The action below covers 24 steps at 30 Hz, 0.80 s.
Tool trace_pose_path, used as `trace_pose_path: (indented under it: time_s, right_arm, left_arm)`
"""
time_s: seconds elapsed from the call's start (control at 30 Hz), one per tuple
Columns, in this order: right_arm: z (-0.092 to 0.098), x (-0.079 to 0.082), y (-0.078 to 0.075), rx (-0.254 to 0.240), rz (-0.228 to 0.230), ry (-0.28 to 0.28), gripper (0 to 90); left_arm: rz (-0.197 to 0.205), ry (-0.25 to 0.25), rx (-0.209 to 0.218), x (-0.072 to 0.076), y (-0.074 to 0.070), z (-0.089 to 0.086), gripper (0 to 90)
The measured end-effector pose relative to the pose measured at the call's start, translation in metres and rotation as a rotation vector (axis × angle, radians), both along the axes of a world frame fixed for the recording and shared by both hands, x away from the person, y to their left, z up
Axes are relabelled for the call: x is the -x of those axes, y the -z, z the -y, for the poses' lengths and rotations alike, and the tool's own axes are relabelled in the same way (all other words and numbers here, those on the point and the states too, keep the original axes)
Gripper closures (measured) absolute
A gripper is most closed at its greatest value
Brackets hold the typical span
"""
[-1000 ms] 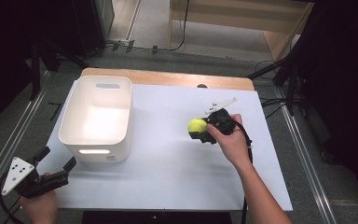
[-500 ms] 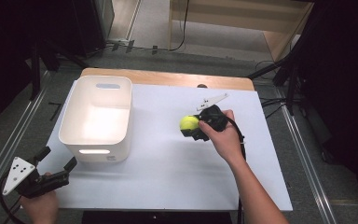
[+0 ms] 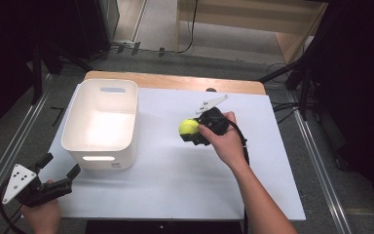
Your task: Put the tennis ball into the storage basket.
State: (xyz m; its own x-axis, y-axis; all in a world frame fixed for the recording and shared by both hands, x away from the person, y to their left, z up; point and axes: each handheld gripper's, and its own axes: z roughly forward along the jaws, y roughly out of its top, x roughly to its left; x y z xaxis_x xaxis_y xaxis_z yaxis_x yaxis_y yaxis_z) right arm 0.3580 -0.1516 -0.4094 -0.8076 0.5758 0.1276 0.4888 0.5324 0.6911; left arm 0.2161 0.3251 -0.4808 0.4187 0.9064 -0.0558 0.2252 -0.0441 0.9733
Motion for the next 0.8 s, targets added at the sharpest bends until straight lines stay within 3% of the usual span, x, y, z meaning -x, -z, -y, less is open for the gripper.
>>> trace_pose_path:
  time_s: [0.8]
  right_arm:
    - [-0.034, -0.003, -0.014, -0.023, 0.027, -0.070, 24.1]
  left_arm:
    - [-0.005, 0.005, 0.002, 0.000, 0.000, 0.001, 2.9]
